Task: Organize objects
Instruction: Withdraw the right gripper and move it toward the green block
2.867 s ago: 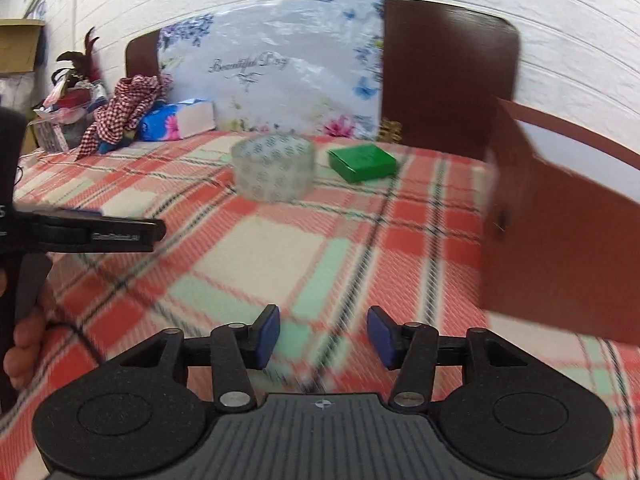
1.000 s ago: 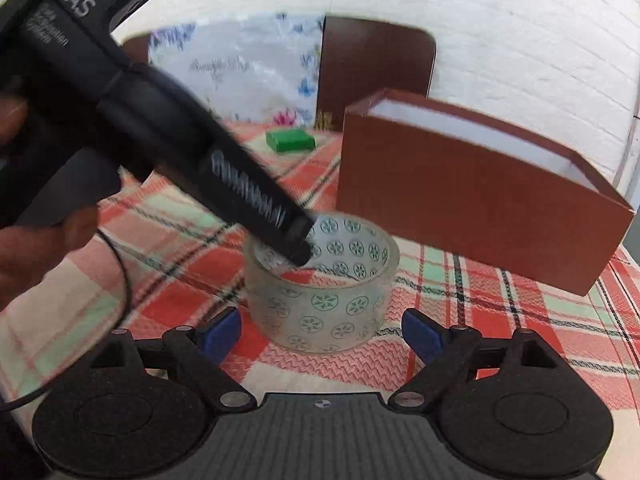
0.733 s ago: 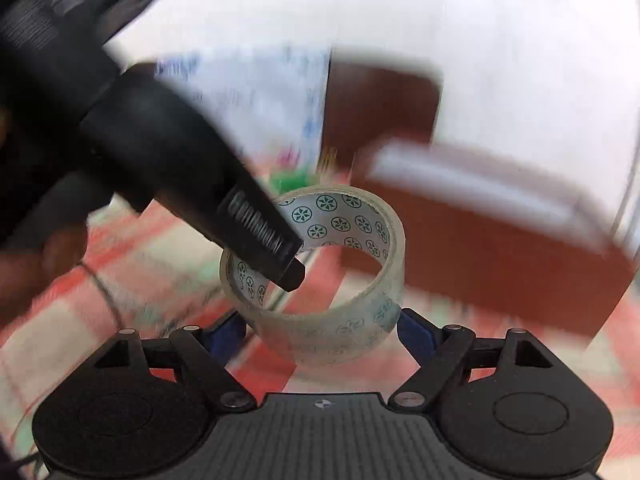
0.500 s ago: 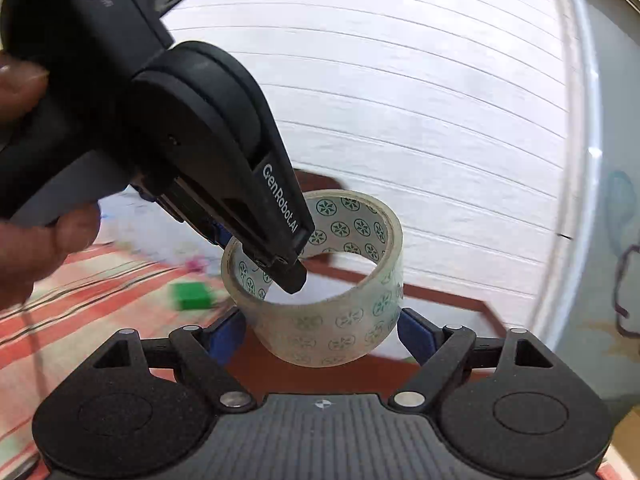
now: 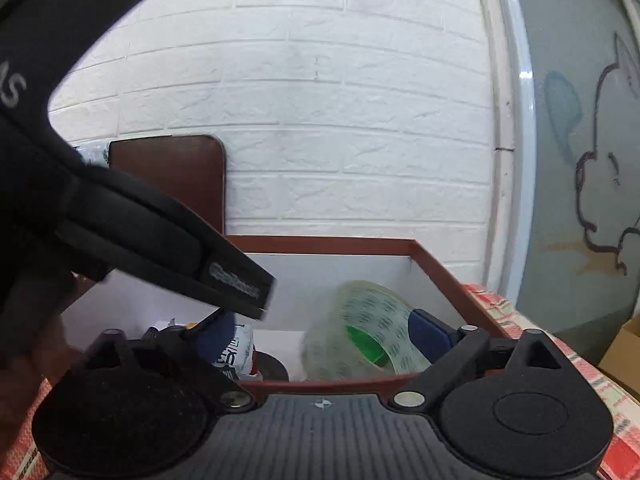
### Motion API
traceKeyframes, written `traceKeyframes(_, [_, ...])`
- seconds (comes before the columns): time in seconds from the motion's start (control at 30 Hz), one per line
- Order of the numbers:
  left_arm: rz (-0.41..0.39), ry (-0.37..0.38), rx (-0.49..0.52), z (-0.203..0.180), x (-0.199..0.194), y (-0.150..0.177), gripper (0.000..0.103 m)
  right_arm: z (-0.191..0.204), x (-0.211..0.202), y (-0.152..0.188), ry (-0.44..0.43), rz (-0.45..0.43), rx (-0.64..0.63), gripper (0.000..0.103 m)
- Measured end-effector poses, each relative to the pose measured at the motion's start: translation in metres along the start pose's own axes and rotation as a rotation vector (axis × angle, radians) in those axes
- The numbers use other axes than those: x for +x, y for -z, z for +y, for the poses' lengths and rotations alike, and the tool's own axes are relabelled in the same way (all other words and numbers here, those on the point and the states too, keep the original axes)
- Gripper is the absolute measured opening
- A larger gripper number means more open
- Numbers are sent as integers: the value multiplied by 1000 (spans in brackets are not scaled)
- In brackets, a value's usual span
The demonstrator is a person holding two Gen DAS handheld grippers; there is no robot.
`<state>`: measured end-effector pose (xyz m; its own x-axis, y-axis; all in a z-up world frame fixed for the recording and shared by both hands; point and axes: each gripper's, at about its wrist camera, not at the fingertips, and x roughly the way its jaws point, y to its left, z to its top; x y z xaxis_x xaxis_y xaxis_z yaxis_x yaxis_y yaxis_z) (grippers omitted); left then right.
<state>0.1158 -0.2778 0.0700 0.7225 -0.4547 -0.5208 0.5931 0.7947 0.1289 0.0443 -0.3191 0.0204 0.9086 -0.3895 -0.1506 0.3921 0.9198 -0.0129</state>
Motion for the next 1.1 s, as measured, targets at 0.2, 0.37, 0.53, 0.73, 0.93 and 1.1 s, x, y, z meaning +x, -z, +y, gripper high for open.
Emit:
traceKeyframes(0.2, [-76,39,-23,16,-57,29,48,10,-50,3,11,-104,26,88])
traceKeyframes(0.37, [-30,22,-56,33,-83,60,48,13,-80,23,-14,-31,67,88])
traceKeyframes(0.53, [31,-23,-94,53,-92,89,53,20,-94,44,-81,127,115,89])
traceKeyframes(0.73, [144,-97,-162,84,-84,126,53,59,-103,53,-161,214,1,88])
traceKeyframes(0.93, [198,-172,-208,115,-77,155,55,108,-106,58,-274,293,-161,87])
traceKeyframes(1.1, [223,-217,-259,144,-69,171,57,143,-98,61,-331,353,-245,82])
